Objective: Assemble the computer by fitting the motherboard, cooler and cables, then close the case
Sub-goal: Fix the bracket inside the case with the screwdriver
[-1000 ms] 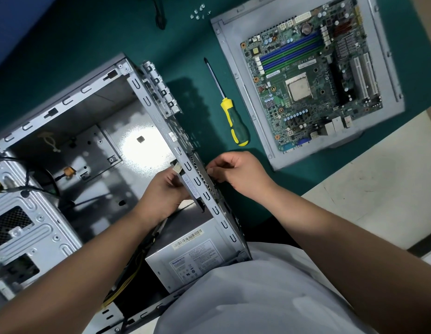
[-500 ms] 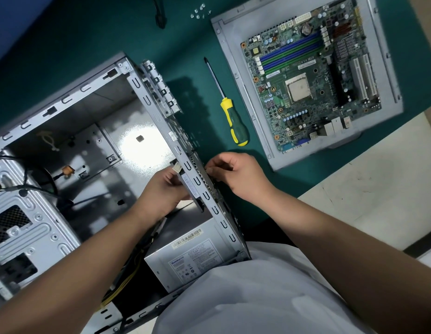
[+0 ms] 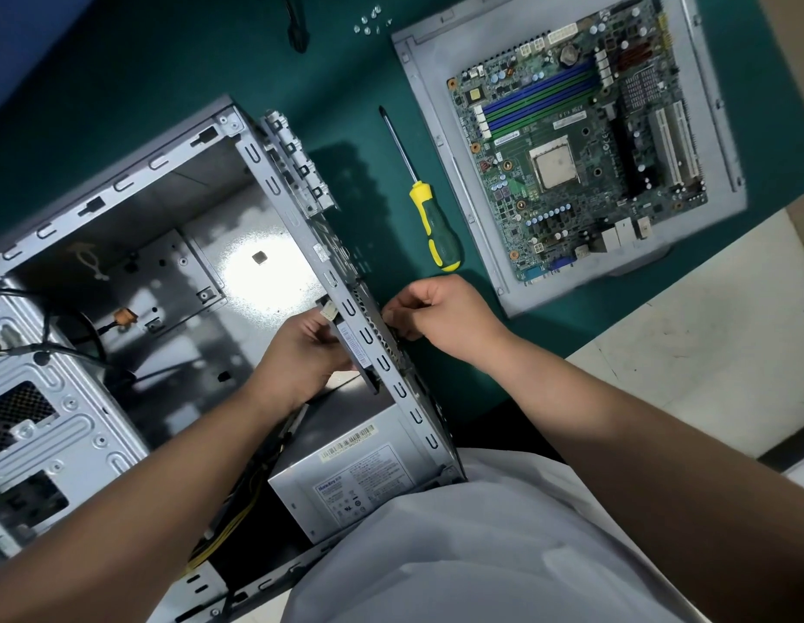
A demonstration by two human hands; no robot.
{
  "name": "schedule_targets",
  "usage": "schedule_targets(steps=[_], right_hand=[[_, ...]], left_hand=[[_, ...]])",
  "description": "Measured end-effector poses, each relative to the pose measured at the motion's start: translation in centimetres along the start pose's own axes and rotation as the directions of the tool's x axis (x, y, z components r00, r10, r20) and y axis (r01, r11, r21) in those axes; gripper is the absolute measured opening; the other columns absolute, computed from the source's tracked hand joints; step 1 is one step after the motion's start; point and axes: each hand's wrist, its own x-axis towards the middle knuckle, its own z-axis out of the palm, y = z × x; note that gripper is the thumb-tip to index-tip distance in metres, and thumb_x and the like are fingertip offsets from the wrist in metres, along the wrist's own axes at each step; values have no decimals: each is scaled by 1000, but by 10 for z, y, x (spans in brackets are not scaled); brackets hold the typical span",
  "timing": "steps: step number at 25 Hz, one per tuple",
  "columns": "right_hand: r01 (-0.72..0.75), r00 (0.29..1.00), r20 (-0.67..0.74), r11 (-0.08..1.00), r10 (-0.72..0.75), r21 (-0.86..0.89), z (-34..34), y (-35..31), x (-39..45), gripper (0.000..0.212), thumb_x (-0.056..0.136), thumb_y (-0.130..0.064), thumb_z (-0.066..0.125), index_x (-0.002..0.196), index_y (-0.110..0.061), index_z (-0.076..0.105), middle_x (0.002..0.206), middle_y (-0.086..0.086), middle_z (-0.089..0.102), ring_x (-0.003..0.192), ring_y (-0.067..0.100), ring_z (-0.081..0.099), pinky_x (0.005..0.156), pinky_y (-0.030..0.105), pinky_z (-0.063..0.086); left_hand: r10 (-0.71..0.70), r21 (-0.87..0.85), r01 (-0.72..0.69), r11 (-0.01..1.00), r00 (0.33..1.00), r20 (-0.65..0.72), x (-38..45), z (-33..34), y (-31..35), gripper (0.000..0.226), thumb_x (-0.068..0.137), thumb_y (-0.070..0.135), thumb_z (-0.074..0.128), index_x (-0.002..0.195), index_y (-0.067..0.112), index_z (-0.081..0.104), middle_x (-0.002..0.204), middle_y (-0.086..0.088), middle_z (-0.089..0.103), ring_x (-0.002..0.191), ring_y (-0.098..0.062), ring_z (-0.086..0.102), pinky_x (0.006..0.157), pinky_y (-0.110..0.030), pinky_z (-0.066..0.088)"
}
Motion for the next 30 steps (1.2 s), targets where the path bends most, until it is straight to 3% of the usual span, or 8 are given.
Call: schedule_targets(steps=[6, 9, 12, 15, 19, 23, 28, 30], right_hand=[[-37, 999, 18, 997, 36, 73, -2, -3, -1, 16, 85, -19, 81, 77, -32, 80, 81, 5, 77, 70, 16, 69, 84, 46, 62], [-48, 999, 7, 996, 47, 77, -3, -7, -4, 12, 86, -16, 80, 79, -25, 80, 83, 9, 77, 72, 18, 68, 85, 45, 62], [-59, 998, 36, 991, 55, 117, -3, -13, -10, 18, 89, -9, 77, 80, -24, 80, 85, 6, 78, 74, 13, 69, 81, 33, 62], [-132, 991, 41, 979, 127, 157, -2, -19, -10, 19, 90, -6, 75, 80, -22, 78, 86, 7, 76, 77, 14, 69, 77, 26, 60], [-242, 970, 4, 960, 244, 144, 1, -26, -6, 17, 87, -7, 76, 76, -19, 78, 77, 0, 74, 67, 9, 64, 63, 19, 55], [-208, 976, -36, 970, 214, 127, 3, -26, -11, 13, 89, -8, 73, 83, -17, 79, 82, 6, 76, 68, 10, 64, 69, 23, 58], [-254, 966, 115, 917, 230, 307, -8, -29, -20, 24, 99, -1, 58, 94, -16, 76, 91, 6, 75, 75, 14, 66, 81, 29, 58], [-138, 990, -12, 968, 144, 211, -15, -35, -21, 19, 99, -9, 61, 93, -22, 74, 88, 1, 74, 74, 14, 67, 78, 28, 59]], left_hand=[[-16, -50, 14, 999, 999, -45, 3, 2, -4, 12, 86, -22, 62, 98, -23, 65, 89, -29, 70, 61, -16, 70, 57, -27, 59], [-37, -87, 31, 996, 997, -64, 4, 4, -5, 14, 87, -21, 62, 100, -25, 64, 96, -40, 67, 62, -19, 69, 60, -29, 61], [-45, -106, 37, 994, 997, -68, 5, 4, -8, 14, 87, -20, 62, 101, -25, 63, 98, -41, 66, 60, -17, 70, 57, -26, 58], [-51, -121, 41, 992, 995, -80, 7, 3, -13, 16, 87, -18, 64, 103, -22, 64, 99, -39, 68, 72, -25, 71, 64, -30, 61], [-44, -131, 33, 991, 995, -85, 9, 2, -17, 16, 87, -16, 66, 102, -19, 67, 94, -29, 73, 78, -25, 72, 69, -32, 62], [-41, -138, 29, 990, 996, -82, 10, 2, -19, 15, 87, -15, 68, 101, -17, 68, 95, -30, 72, 79, -26, 70, 70, -32, 63], [-35, -142, 24, 990, 997, -74, 12, 1, -23, 11, 87, -16, 67, 99, -17, 68, 82, -13, 76, 70, -17, 72, 64, -29, 61], [-19, -154, 10, 988, 998, -59, 12, 0, -24, 8, 87, -16, 67, 95, -14, 69, 78, -10, 77, 67, -15, 72, 62, -26, 59]])
